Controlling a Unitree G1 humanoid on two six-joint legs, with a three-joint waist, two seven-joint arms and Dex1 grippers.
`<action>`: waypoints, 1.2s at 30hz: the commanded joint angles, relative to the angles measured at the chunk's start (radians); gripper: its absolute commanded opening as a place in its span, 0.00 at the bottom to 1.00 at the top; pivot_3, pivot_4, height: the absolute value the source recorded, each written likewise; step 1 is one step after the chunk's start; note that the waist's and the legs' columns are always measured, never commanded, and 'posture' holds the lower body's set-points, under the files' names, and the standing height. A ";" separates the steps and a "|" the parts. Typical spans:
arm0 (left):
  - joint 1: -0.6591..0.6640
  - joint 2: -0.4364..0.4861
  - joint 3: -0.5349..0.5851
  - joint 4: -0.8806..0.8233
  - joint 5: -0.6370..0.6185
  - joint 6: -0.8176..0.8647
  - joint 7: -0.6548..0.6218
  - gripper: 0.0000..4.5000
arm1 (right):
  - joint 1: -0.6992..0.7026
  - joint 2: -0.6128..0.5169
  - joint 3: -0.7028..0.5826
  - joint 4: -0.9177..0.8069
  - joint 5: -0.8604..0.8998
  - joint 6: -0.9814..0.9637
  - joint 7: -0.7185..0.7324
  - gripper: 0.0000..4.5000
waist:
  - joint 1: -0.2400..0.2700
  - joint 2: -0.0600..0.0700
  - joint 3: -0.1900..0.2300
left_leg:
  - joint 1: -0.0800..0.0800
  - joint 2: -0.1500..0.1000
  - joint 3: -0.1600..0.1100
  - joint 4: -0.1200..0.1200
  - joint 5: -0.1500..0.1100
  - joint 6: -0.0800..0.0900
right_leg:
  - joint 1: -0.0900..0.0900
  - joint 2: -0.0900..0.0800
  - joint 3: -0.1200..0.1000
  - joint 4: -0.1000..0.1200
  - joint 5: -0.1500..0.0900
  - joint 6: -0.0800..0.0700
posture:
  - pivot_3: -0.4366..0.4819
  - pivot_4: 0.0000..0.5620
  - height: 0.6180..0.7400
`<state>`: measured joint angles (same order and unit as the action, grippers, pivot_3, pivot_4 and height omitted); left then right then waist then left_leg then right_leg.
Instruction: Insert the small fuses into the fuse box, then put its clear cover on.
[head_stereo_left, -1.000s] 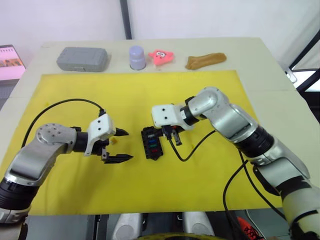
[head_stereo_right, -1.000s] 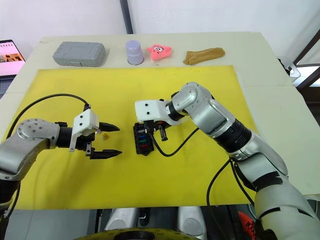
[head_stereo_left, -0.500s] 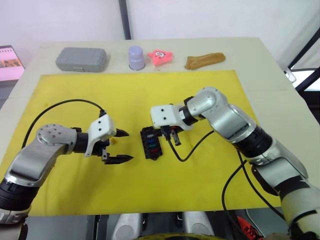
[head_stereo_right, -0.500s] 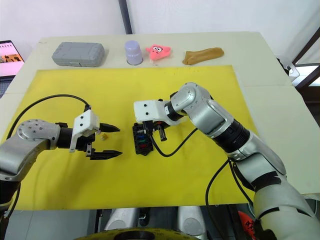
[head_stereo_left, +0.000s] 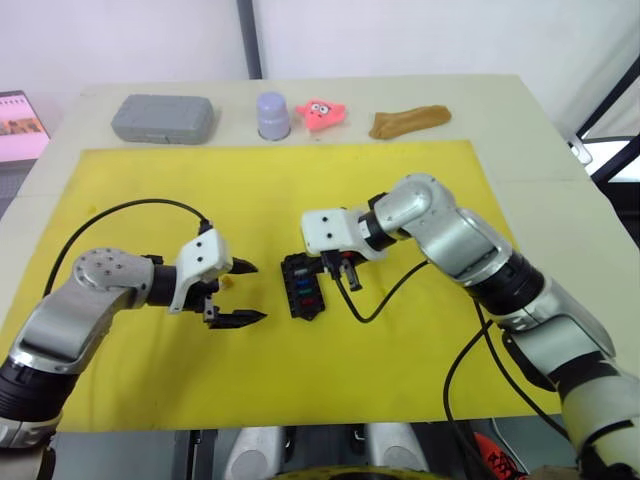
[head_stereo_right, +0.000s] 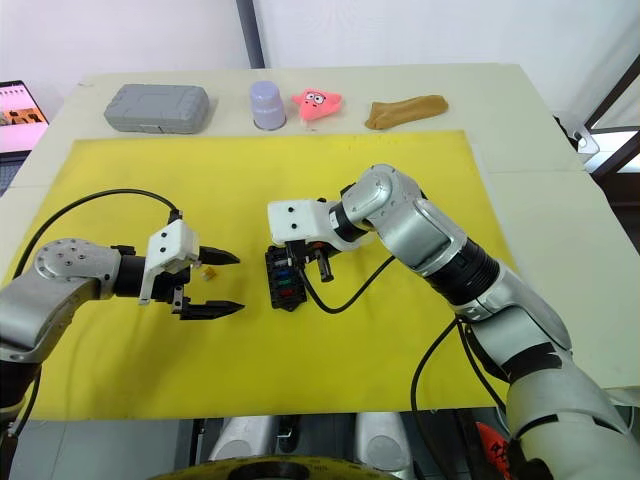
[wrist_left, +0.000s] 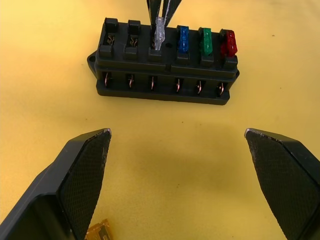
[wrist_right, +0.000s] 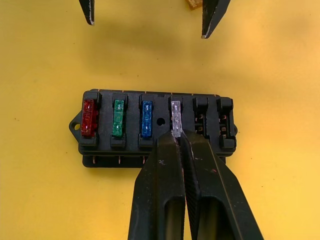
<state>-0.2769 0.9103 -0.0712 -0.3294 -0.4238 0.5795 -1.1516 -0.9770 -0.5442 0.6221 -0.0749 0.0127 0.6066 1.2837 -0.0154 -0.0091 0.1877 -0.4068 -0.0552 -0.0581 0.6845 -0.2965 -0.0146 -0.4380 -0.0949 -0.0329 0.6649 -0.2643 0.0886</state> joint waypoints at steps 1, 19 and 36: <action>-0.004 -0.001 -0.001 -0.021 -0.002 -0.012 -0.003 1.00 | -0.004 0.013 -0.014 -0.016 -0.004 0.006 -0.003 0.22 | 0.000 0.000 0.000 | 0.000 0.000 0.000 0.000 0.000 0.000 | 0.000 0.000 0.000 0.000 0.000 0.000 | 0.48 0.27 0.92; -0.013 -0.008 -0.002 -0.012 0.002 -0.014 -0.005 1.00 | -0.043 -0.002 -0.065 -0.015 0.028 0.016 0.030 0.22 | 0.001 0.000 0.000 | 0.000 0.000 0.000 0.000 0.000 0.000 | 0.000 0.000 0.000 0.000 0.000 0.000 | 0.48 0.27 0.92; -0.031 -0.011 0.002 0.012 0.009 -0.023 0.000 1.00 | 0.102 0.066 -0.211 -0.024 0.211 -0.028 0.022 0.01 | 0.001 0.000 0.000 | 0.000 0.000 0.000 0.000 0.000 0.000 | 0.000 0.000 0.000 0.000 0.000 0.000 | 0.48 0.27 0.92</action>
<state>-0.2901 0.9005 -0.0720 -0.3107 -0.4209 0.5738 -1.1522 -0.8651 -0.4753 0.4411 -0.0773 0.2104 0.6046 1.3092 -0.0141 -0.0093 0.1876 -0.4068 -0.0552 -0.0583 0.6848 -0.2965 -0.0146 -0.4378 -0.0952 -0.0328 0.6649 -0.2643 0.0886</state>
